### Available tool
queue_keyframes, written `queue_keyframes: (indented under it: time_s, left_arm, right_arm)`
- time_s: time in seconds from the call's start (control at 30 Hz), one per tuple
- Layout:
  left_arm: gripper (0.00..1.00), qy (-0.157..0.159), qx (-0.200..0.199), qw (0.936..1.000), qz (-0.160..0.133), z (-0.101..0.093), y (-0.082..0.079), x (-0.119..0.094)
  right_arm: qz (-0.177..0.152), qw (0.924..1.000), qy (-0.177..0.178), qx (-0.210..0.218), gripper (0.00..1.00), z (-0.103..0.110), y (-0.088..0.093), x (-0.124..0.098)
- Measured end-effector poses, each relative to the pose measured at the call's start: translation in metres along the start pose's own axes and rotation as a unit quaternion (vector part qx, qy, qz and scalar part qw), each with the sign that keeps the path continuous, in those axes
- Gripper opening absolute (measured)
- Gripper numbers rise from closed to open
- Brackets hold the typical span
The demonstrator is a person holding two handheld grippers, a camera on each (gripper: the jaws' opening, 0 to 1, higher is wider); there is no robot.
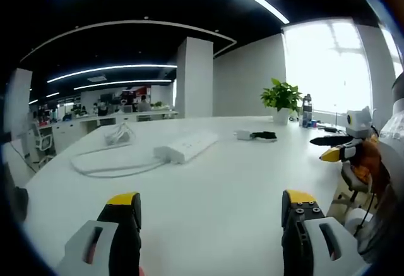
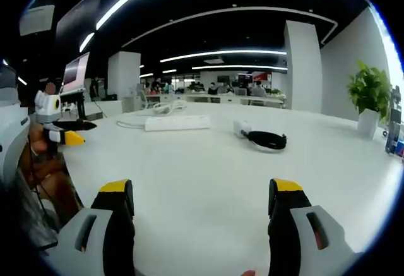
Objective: Straighten the power strip on the desk, plug the charger into it
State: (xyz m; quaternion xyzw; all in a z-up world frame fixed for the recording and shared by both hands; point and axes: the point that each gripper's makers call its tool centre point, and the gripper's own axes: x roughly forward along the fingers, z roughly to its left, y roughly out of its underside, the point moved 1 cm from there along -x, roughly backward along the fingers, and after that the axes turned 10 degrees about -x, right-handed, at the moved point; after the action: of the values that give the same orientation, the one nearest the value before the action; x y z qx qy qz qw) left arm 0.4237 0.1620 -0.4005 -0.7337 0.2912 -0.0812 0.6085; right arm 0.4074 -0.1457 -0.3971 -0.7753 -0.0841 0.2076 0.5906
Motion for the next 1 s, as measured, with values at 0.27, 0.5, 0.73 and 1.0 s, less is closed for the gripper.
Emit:
queue_keyframes:
  time_s: [0.27, 0.5, 0.73, 1.0]
  left_arm:
    - [0.94, -0.003, -0.004, 1.0000, -0.001, 0.001, 0.001, -0.001]
    - [0.93, -0.008, -0.017, 0.9997, -0.017, 0.002, -0.004, 0.002]
    - [0.93, -0.009, -0.014, 0.9994, -0.032, 0.001, -0.013, 0.005]
    - [0.93, 0.004, -0.007, 0.9996, -0.027, -0.006, -0.014, 0.013]
  right_arm:
    - [-0.009, 0.9998, -0.003, 0.015, 0.87, 0.000, -0.002, 0.005]
    - [-0.009, 0.9999, -0.008, 0.006, 0.88, 0.000, -0.003, 0.007]
    - [-0.023, 0.9991, -0.034, 0.006, 0.88, 0.007, -0.010, 0.013]
    - [-0.024, 0.9983, -0.052, -0.014, 0.89, 0.013, -0.016, 0.019]
